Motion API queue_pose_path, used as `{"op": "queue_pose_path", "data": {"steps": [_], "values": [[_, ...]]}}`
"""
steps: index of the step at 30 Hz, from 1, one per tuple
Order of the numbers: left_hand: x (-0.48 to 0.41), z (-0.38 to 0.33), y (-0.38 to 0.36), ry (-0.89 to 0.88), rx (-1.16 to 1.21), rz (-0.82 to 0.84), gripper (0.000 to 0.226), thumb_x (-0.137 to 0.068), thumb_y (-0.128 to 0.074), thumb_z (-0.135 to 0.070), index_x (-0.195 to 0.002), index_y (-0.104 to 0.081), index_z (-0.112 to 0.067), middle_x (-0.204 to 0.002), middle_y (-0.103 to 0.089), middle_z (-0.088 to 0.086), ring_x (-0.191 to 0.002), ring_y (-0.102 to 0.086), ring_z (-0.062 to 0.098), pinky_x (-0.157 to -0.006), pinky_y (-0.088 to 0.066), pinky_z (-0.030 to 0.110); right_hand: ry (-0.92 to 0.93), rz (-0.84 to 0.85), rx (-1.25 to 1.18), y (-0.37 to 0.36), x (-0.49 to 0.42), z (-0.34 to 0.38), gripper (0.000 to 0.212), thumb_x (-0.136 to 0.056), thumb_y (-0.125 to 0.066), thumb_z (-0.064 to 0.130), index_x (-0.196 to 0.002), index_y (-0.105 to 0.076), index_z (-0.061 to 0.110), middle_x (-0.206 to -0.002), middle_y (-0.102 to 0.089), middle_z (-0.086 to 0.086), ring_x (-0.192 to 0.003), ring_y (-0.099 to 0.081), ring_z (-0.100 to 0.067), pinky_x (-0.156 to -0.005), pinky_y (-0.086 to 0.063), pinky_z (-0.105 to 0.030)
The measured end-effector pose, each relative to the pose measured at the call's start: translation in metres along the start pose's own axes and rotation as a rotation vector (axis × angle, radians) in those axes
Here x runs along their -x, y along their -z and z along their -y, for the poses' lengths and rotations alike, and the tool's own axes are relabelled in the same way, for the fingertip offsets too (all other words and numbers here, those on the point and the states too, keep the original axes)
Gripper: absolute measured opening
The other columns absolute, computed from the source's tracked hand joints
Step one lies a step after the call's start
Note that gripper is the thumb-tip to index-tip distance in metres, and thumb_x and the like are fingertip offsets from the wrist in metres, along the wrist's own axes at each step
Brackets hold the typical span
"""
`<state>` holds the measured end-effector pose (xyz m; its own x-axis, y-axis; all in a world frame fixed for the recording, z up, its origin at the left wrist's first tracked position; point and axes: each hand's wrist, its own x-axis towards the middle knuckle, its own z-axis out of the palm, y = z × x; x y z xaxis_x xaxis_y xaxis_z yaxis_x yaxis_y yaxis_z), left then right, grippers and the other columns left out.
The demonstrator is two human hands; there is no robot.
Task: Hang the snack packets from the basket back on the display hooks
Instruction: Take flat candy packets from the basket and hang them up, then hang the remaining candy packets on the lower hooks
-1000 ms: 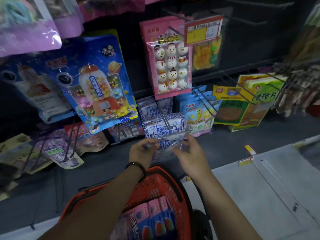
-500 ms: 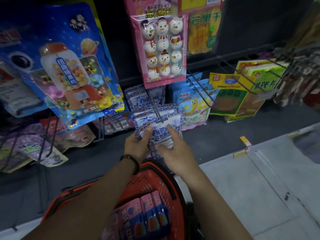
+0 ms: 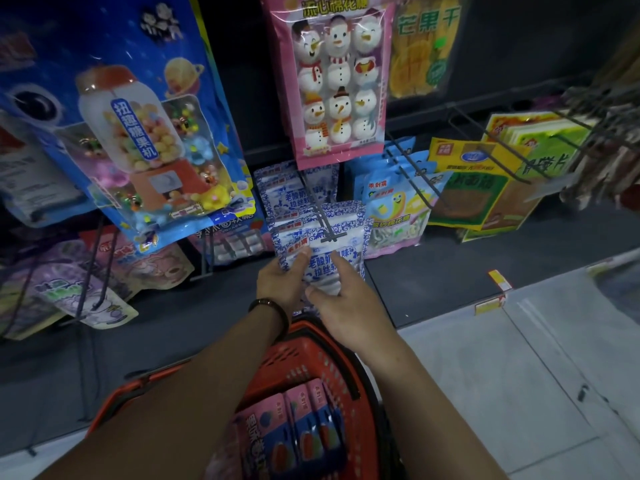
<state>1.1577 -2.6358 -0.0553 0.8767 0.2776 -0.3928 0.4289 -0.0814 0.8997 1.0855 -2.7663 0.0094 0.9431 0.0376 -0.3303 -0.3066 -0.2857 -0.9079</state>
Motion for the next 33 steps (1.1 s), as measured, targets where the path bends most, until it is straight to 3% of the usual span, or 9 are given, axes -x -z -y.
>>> {"op": "queue_pose_path", "data": {"steps": [3, 6, 12, 16, 19, 22, 24, 29, 33], "values": [[-0.006, -0.003, -0.002, -0.005, -0.043, -0.020, 0.038, -0.083, -0.075, -0.059, -0.088, -0.069, -0.022, -0.084, -0.074, -0.001, -0.075, -0.070, 0.016, -0.085, -0.062, 0.042, -0.017, 0.004, 0.019, -0.002, -0.002, -0.003, 0.078, -0.104, -0.064, 0.027, -0.168, -0.020, 0.024, -0.152, -0.054, -0.002, -0.079, -0.050, 0.013, -0.059, -0.034, 0.009], [-0.009, -0.010, -0.004, -0.016, -0.088, -0.027, 0.044, -0.087, -0.070, -0.061, -0.095, -0.067, -0.018, -0.092, -0.070, -0.001, -0.081, -0.063, 0.015, -0.081, -0.054, 0.034, -0.010, 0.011, 0.051, -0.004, -0.006, -0.007, 0.080, -0.103, -0.065, 0.035, -0.168, -0.019, 0.027, -0.166, -0.040, 0.004, -0.132, -0.048, -0.002, -0.067, -0.033, 0.007], [-0.017, -0.016, -0.005, 0.009, -0.180, -0.030, 0.100, -0.088, -0.061, -0.070, -0.158, -0.030, -0.005, -0.160, -0.041, 0.013, -0.141, -0.047, 0.031, -0.113, -0.041, 0.037, -0.025, 0.029, 0.072, -0.010, -0.009, -0.012, 0.078, -0.102, -0.063, 0.039, -0.167, -0.023, 0.024, -0.167, -0.038, 0.004, -0.145, -0.043, -0.009, -0.101, -0.032, -0.020], [-0.020, -0.009, 0.003, 0.017, -0.255, -0.018, 0.099, -0.087, -0.058, -0.074, -0.156, -0.034, -0.008, -0.154, -0.047, 0.009, -0.131, -0.053, 0.029, -0.110, -0.044, 0.039, -0.079, 0.073, 0.134, -0.015, -0.011, -0.014, 0.068, -0.100, -0.062, 0.045, -0.159, -0.037, 0.022, -0.127, -0.060, 0.001, -0.110, -0.058, -0.007, -0.088, -0.048, -0.025], [-0.020, -0.002, 0.015, 0.017, -0.315, -0.044, 0.078, -0.088, -0.066, -0.064, -0.143, -0.051, -0.010, -0.140, -0.060, 0.007, -0.124, -0.060, 0.029, -0.102, -0.049, 0.035, -0.111, 0.145, 0.223, -0.022, -0.012, -0.018, 0.063, -0.099, -0.062, 0.050, -0.153, -0.049, 0.021, -0.130, -0.063, -0.001, -0.123, -0.063, -0.019, -0.103, -0.049, -0.035], [-0.009, 0.009, 0.044, -0.017, -0.357, -0.058, 0.051, -0.087, -0.076, -0.043, -0.126, -0.060, -0.015, -0.126, -0.067, 0.006, -0.114, -0.064, 0.026, -0.099, -0.052, 0.034, -0.072, 0.255, 0.371, -0.031, -0.012, -0.021, 0.018, -0.101, -0.061, 0.043, -0.099, -0.070, 0.027, -0.098, -0.073, 0.004, -0.093, -0.069, -0.017, -0.089, -0.054, -0.036], [0.011, 0.015, 0.077, -0.092, -0.359, 0.029, 0.030, -0.088, -0.077, -0.034, -0.112, -0.064, -0.021, -0.113, -0.071, 0.001, -0.103, -0.067, 0.021, -0.091, -0.055, 0.036, -0.070, 0.342, 0.504, -0.044, -0.011, -0.024, 0.029, -0.100, -0.060, 0.046, -0.086, -0.067, 0.022, -0.081, -0.069, 0.003, -0.080, -0.067, -0.017, -0.076, -0.051, -0.035], [0.069, 0.041, 0.186, -0.142, -0.437, 0.472, 0.010, -0.099, -0.067, -0.018, -0.091, -0.073, -0.015, -0.092, -0.075, 0.013, -0.081, -0.066, 0.014, -0.078, -0.052, 0.033, -0.103, 0.538, 0.742, -0.085, -0.010, -0.044, 0.039, -0.101, -0.058, 0.050, -0.100, -0.075, 0.015, -0.104, -0.075, -0.006, -0.103, -0.069, -0.026, -0.084, -0.053, -0.030], [0.095, 0.081, 0.257, -0.252, -0.871, 0.452, 0.005, -0.095, -0.068, -0.032, -0.094, -0.073, -0.030, -0.090, -0.075, -0.015, -0.085, -0.068, -0.002, -0.083, -0.054, 0.027, -0.204, 0.564, 0.765, -0.128, -0.008, -0.085, 0.034, -0.099, -0.063, 0.043, -0.105, -0.078, 0.013, -0.110, -0.078, -0.009, -0.107, -0.072, -0.028, -0.093, -0.056, -0.037]]}}
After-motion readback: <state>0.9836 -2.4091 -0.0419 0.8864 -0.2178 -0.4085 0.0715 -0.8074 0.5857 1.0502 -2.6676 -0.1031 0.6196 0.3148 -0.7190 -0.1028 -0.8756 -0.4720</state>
